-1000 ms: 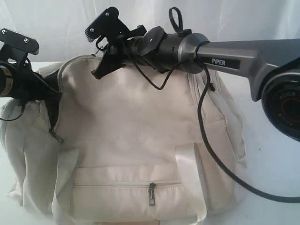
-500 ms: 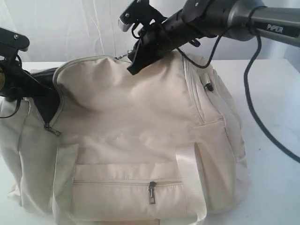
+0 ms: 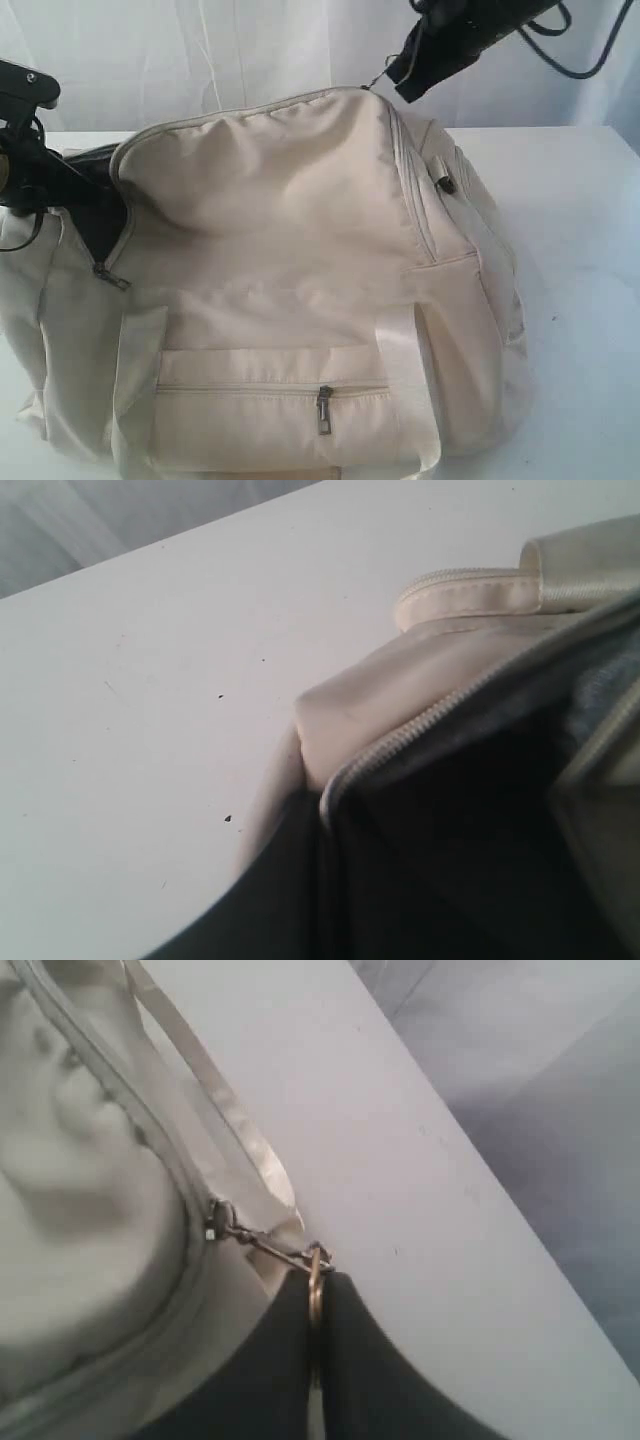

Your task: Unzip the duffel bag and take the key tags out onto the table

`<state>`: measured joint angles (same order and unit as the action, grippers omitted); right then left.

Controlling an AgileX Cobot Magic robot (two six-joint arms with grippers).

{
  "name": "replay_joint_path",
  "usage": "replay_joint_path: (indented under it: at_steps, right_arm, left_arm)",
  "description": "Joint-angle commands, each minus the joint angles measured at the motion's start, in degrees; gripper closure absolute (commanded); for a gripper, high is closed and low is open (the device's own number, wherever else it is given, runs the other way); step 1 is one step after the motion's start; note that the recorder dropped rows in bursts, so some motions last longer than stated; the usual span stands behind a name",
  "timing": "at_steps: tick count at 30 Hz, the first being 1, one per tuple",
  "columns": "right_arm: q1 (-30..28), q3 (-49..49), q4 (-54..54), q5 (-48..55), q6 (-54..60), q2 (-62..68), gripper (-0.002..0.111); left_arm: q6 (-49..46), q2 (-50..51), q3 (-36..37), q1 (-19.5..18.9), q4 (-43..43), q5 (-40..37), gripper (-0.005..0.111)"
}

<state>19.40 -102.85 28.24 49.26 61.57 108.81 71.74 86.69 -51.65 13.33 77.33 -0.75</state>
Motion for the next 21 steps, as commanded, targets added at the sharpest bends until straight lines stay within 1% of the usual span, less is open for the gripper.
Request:
replay_joint_path:
  at_steps: [1,2,3,4,8,9,11,12,15,19,21]
  right_arm:
    - [-4.5,3.1,-3.6,3.4,-0.4,-5.1,0.108]
    - [-4.9,3.8,-3.6,5.2,-0.4,-5.8,0.108]
    - [-5.3,5.1,-3.5,9.9,-0.1,-6.8,0.108]
    - [-5.3,5.8,-3.5,11.2,1.2,-7.3,0.108]
    - [-5.3,10.5,1.1,11.9,8.2,-14.4,0.108]
    - [-5.2,11.2,1.7,11.7,8.6,-15.7,0.108]
    - [-5.2,13.8,7.5,11.4,9.8,-19.5,0.108]
    - [-5.1,15.5,9.9,13.2,10.3,-21.1,0.108]
    - [-3.7,17.8,7.6,20.7,8.1,-22.2,0.108]
    - [-1.7,23.1,2.9,20.7,2.6,-23.4,0.108]
    - [-0.6,26.1,2.8,20.7,2.7,-24.7,0.108]
  left_arm:
    - [0.6,-0.7,-0.1,-0.6,-0.2,-4.9,0.107]
    - [0.6,-0.7,-0.1,-0.6,-0.2,-4.9,0.107]
    - [0.6,-0.7,-0.1,-0.6,-0.2,-4.9,0.107]
    - [0.6,-0.7,-0.1,-0.6,-0.2,-4.9,0.107]
    - [0.6,-0.7,-0.1,-0.6,-0.2,-4.8,0.107]
    - [0.6,-0.7,-0.1,-0.6,-0.2,-4.8,0.107]
    - [0.6,-0.7,-0.1,-0.6,-0.2,-4.8,0.107]
    - [0.6,-0.7,-0.1,-0.6,-0.2,-4.8,0.107]
    - [0.6,-0.7,-0.1,-0.6,-0.2,-4.8,0.107]
    - [0.6,-0.7,-0.1,-0.6,-0.2,-4.7,0.107]
    - [0.6,-0.7,-0.1,-0.6,-0.2,-4.7,0.107]
